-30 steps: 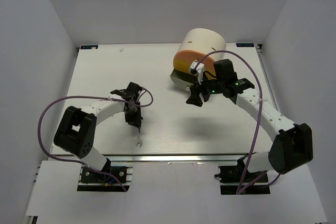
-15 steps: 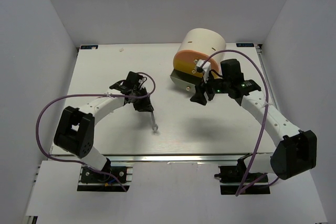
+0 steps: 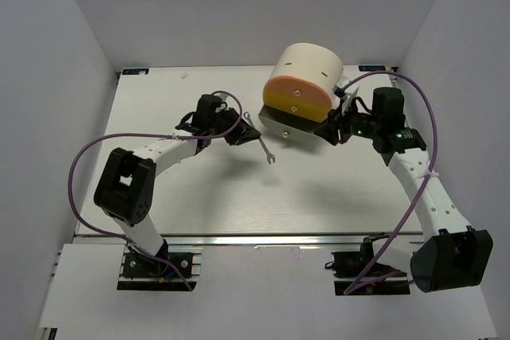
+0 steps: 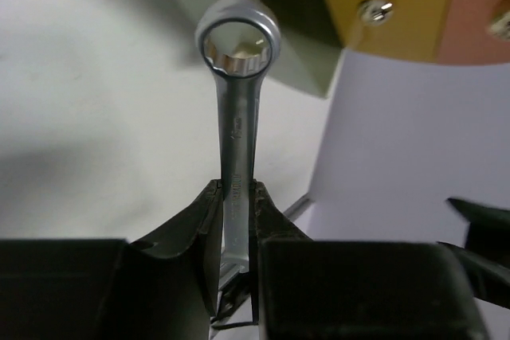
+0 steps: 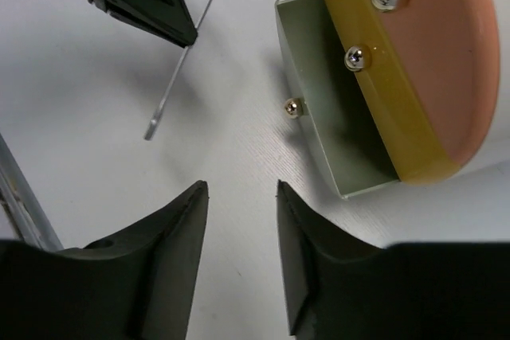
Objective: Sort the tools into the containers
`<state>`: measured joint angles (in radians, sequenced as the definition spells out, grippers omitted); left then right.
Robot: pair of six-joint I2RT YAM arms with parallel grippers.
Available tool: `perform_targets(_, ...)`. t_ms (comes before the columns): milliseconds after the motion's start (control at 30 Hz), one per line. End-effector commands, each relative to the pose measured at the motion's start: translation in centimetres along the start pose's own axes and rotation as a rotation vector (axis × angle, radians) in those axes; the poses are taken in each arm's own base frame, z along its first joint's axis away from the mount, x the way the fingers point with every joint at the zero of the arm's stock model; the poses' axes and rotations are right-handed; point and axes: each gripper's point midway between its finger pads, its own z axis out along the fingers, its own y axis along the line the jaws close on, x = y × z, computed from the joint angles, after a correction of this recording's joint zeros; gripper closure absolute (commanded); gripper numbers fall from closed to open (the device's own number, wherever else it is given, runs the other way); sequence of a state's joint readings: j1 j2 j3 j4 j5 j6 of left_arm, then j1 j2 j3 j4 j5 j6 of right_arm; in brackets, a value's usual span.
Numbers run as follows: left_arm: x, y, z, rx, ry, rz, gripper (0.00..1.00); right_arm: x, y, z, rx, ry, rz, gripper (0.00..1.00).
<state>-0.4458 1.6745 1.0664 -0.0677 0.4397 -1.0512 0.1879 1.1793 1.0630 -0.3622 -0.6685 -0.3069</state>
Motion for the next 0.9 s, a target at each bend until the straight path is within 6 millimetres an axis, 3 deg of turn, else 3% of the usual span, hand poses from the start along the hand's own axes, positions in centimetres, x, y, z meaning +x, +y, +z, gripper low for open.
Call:
perform_targets(0,-1.9,-7.6,0.2,0.242,-0.030,-0.035,1.00,-1.0,0.0,-0.7,0.002,-0.058,0.006,0.56)
perform_targets(67,-2.1,-8.8,0.9,0.278,-0.034,-0.054,1.00,-1.0,-0.1,-0.8,0.009,-0.062,0.012,0.69)
perform_targets(100,-2.4,-9.9,1.1,0.309,-0.043,-0.054,1.00,-0.9,-0.1,-0.9,0.009,-0.061,0.015,0.71)
perform_targets(167,-2.3,-10.2,2.4,0.315,-0.037,-0.099,1.00,-0.9,-0.2,-1.0,0.019,-0.065,0.022,0.73)
perform_targets(367,-2.5,-12.0,4.9,0.377,-0.069,-0.225,1.00,-0.6,-0.6,-1.3,0.039,-0.066,0.031,0.73)
perform_targets(667,-2.9,-14.2,6.7,0.419,-0.185,-0.370,1.00,-0.5,-0.8,-1.9,0.053,-0.075,0.041,0.73)
perform_targets(867,-4.2,-13.8,7.3,0.380,-0.286,-0.445,1.00,-0.5,-0.8,-2.2,0.062,-0.080,0.049,0.72)
